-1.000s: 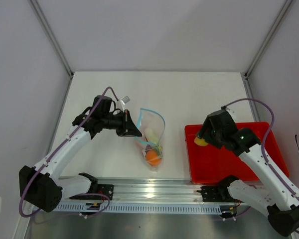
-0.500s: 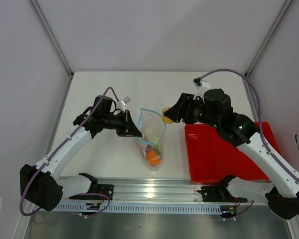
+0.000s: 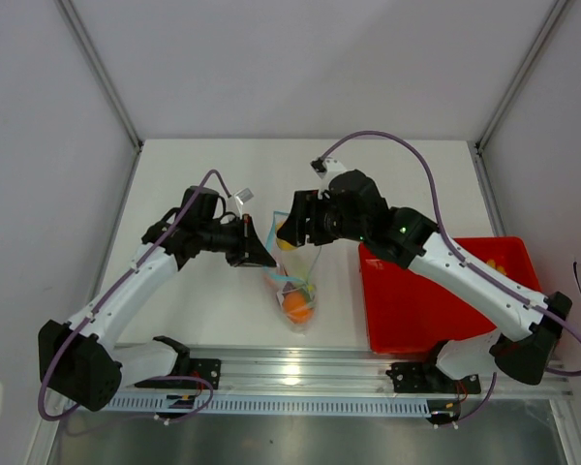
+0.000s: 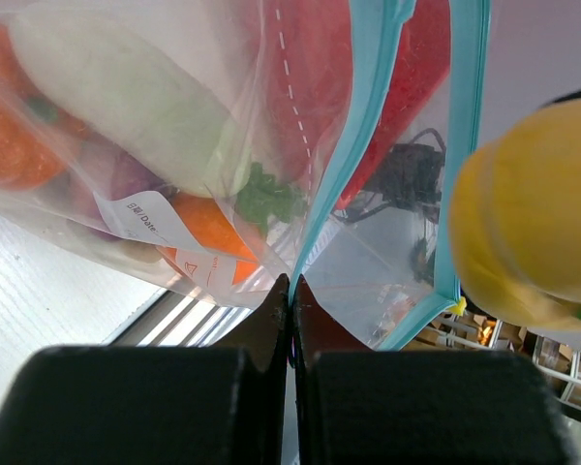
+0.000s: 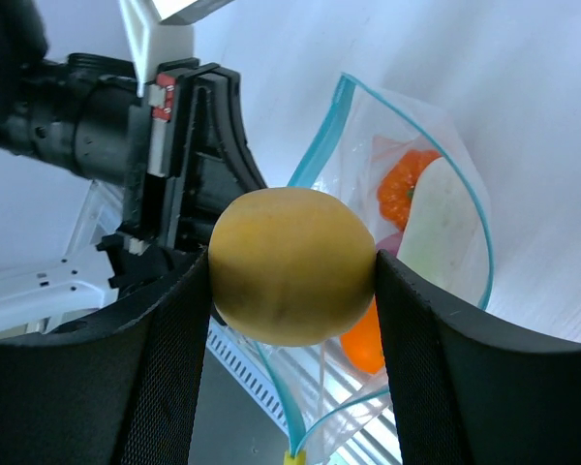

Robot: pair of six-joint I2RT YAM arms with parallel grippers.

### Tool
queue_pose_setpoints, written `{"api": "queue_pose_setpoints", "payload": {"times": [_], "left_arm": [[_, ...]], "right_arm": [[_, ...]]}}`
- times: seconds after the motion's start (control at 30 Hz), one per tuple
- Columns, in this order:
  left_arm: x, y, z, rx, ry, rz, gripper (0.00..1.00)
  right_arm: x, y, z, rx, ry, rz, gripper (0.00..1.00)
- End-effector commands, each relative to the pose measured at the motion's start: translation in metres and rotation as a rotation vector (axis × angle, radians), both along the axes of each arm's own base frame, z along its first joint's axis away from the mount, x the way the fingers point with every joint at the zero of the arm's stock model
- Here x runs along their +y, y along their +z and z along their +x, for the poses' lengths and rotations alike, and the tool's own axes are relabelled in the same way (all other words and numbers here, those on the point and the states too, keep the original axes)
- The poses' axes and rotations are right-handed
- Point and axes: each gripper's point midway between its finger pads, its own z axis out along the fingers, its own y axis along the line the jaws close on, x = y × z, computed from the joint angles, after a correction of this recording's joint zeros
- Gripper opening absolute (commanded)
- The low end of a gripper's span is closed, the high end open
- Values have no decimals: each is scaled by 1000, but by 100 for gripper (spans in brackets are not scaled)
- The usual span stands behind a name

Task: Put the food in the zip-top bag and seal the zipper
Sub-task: Place the fake vegetable in the zipper food storage bag.

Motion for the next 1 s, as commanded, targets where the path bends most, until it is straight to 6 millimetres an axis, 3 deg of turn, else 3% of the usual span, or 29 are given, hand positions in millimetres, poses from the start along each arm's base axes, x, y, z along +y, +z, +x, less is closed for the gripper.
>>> {"api": "queue_pose_setpoints", "payload": {"times": [0.0, 0.17, 0.23, 0.27, 0.4, 0.43, 0.47, 0.6, 0.63, 0.8, 0.97], "left_arm": [[0, 19, -1, -49, -11, -32, 1], [0, 20, -2, -49, -14, -34, 1], [0, 21, -2, -51, -14, -35, 1], [0, 21, -3, -50, -16, -36, 1], [1, 24, -4, -59, -13, -37, 0], [2, 24, -5, -59, -12, -35, 0], [2, 24, -5, -64, -12, -35, 1], [3, 24, -5, -65, -10, -31, 1], [3, 23, -6, -63, -10, -29, 1], [3, 25, -7, -67, -10, -31, 1], [4, 24, -7, -68, -9, -28, 0]], "right_arm": [[4, 11, 5, -45, -12, -4, 2], [5, -1, 7, -36, -19, -41, 11], [6, -7, 7, -27, -19, -57, 21], [6, -9, 7, -21, -16, -59, 33], [8, -13, 5, -2, -12, -64, 65], [9, -12, 4, -1, -12, -61, 67], [8, -10, 3, -2, -13, -58, 75], [10, -4, -3, 3, 14, -33, 79], [9, -3, -3, 3, 12, -29, 99], [4, 1, -3, -2, -3, -33, 100], [-14, 29, 2, -70, -74, -17, 99]]}}
